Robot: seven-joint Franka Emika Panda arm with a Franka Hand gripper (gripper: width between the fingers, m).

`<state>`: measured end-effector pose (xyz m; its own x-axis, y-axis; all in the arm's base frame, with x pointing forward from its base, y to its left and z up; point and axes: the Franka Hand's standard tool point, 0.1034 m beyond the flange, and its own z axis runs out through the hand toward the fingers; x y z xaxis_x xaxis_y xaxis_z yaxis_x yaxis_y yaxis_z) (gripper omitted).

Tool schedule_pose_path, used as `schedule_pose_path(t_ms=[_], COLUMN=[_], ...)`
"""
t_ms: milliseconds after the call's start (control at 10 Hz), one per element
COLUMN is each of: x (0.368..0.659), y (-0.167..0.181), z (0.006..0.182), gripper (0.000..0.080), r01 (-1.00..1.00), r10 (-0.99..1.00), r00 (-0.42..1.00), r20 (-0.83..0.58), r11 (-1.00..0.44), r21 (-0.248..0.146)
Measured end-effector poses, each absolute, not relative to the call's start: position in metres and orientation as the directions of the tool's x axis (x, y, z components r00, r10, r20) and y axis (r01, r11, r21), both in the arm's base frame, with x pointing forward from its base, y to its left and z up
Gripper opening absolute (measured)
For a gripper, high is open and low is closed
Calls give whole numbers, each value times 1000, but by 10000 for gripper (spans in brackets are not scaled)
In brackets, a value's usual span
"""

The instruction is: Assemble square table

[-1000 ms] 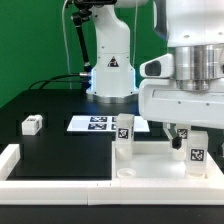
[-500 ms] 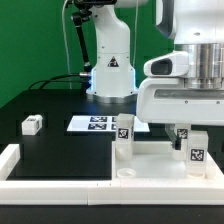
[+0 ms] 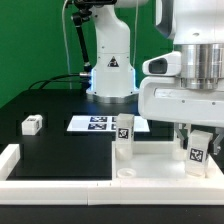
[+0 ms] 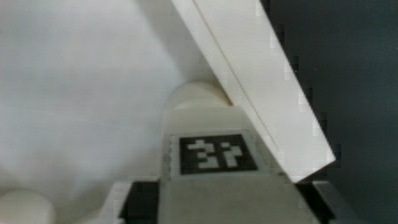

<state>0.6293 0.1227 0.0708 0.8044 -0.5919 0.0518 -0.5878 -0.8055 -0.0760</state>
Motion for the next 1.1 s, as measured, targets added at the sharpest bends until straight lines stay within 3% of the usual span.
schedule_pose_path(t_ms=[300, 500, 700, 800, 900, 1100], x=[628, 628, 628, 628, 628, 630], y=[122, 118, 117, 117, 118, 124], z=[71, 68, 68, 68, 68, 70], gripper=[292, 292, 292, 292, 374, 622], r01=[-906, -977, -991, -990, -982, -882], r10=[-909, -981, -993, -992, -985, -889], r00=[416, 184, 68, 86, 151, 457], r20=[-14, -69, -95, -92, -82, -31], r11=[-413, -175, -56, -74, -140, -448], r21=[-92, -120, -121, -121, -126, -145])
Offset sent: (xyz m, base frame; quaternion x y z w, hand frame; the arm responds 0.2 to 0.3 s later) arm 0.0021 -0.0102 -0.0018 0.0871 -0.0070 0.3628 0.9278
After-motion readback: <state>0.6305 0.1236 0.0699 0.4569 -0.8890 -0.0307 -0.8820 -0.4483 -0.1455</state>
